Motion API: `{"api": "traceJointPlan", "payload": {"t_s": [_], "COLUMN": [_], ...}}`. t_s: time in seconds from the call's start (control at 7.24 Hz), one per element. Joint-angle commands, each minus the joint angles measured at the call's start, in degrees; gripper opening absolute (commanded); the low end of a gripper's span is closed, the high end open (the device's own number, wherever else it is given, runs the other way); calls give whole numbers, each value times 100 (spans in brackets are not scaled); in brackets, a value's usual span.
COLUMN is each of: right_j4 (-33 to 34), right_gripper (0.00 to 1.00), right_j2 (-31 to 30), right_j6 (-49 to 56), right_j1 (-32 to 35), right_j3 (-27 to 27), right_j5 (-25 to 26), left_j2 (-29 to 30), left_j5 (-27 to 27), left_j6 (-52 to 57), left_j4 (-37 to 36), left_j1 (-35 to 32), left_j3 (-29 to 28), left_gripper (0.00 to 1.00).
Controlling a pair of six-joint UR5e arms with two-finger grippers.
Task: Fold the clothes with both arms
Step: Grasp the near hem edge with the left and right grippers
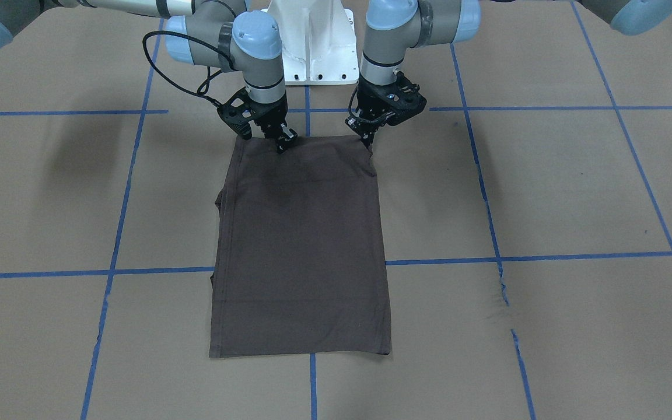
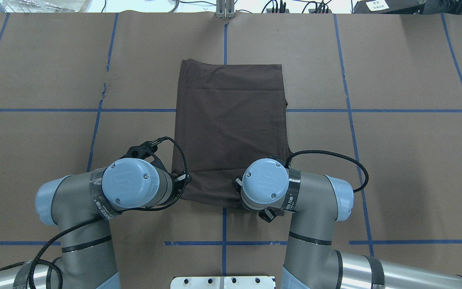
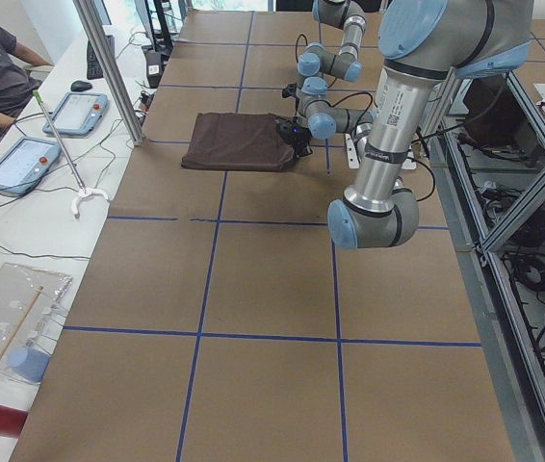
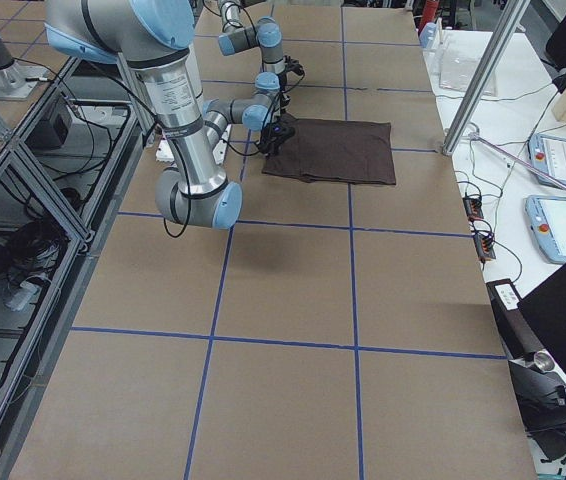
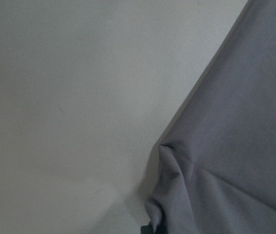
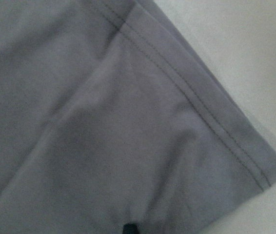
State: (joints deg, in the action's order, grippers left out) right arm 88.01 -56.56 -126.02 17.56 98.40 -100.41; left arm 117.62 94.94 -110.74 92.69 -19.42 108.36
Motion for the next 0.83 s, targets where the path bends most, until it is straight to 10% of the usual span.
{"api": "traceJointPlan", "payload": {"t_s": [0.0, 0.69], "right_j4": [-3, -12], "right_gripper": [0, 0], "right_j2": [57, -83], "right_j6": [-1, 34], "right_j1": [11, 46], "right_j3": [4, 397], "right_j5": [30, 66], "left_j2": [32, -20], "left_j5": [7, 7], "left_j6": [0, 0], "left_j4": [3, -58], "left_j1": [0, 0], "left_j3": [-8, 158], "left_gripper": [0, 0]}}
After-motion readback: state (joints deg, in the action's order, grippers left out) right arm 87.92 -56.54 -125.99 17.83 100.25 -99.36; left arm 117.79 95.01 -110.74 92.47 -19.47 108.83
